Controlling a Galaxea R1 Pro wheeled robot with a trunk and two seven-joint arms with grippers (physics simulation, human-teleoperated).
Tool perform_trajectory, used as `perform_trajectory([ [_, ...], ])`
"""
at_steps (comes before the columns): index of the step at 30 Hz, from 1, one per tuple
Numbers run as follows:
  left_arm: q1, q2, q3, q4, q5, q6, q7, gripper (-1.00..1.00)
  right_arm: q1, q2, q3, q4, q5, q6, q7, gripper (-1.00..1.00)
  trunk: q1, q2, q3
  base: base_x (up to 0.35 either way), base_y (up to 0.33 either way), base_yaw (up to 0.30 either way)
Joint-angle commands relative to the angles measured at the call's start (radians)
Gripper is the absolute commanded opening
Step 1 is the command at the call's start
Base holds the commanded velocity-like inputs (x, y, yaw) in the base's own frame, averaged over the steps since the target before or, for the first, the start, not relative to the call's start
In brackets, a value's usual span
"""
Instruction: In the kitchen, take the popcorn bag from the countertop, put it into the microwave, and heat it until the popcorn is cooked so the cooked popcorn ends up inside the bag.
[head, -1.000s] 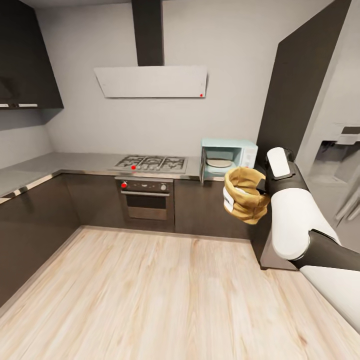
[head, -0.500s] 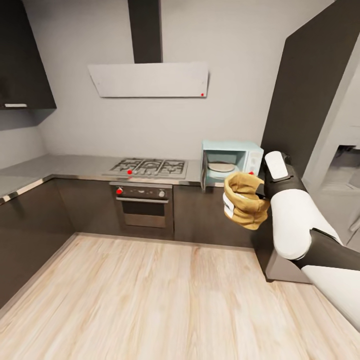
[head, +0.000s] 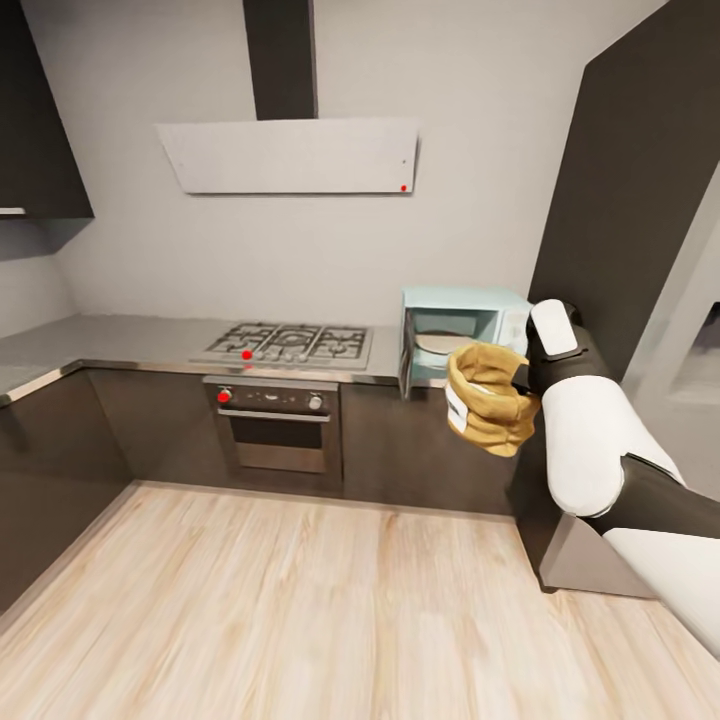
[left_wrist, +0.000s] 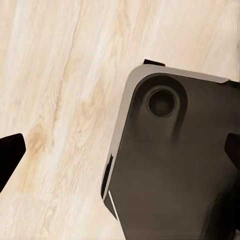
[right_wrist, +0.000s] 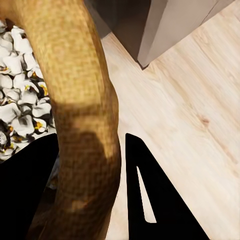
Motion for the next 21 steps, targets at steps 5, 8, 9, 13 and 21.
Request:
perform_trajectory([
  [5,0.0,0.0,0.0,-0.002,0.001,-0.001,0.002,1.0,-0.001,-0.001,-0.002,-0.013,-0.011,0.006,-0.009,-1.0,0.001,-0.001,-0.001,0.323,-0.122,0.0],
  [8,0.0,0.0,0.0,-0.002,0.001,-0.001,0.002,1.0,-0.001,0.001,-0.002,-0.016,-0.011,0.006,-0.005,-1.0,0.001,-0.001,-0.001,0.322,-0.122,0.0],
  [9,0.0,0.0,0.0,-0.002,0.001,-0.001,0.002,1.0,-0.001,0.001,-0.002,-0.017,-0.011,0.006,-0.004,-1.0,0.001,-0.001,-0.001,0.323,-0.12,0.0],
  [13,0.0,-0.001,0.001,-0.003,0.001,-0.001,0.002,1.0,-0.001,0.003,-0.002,-0.016,-0.011,0.006,-0.004,-1.0,0.001,-0.001,-0.001,0.323,-0.114,0.0],
  [21,0.0,0.0,0.001,-0.002,0.001,-0.001,0.002,1.0,-0.001,0.008,-0.002,-0.004,-0.008,0.006,-0.005,-1.0,0.001,-0.001,-0.001,0.323,-0.091,0.0],
])
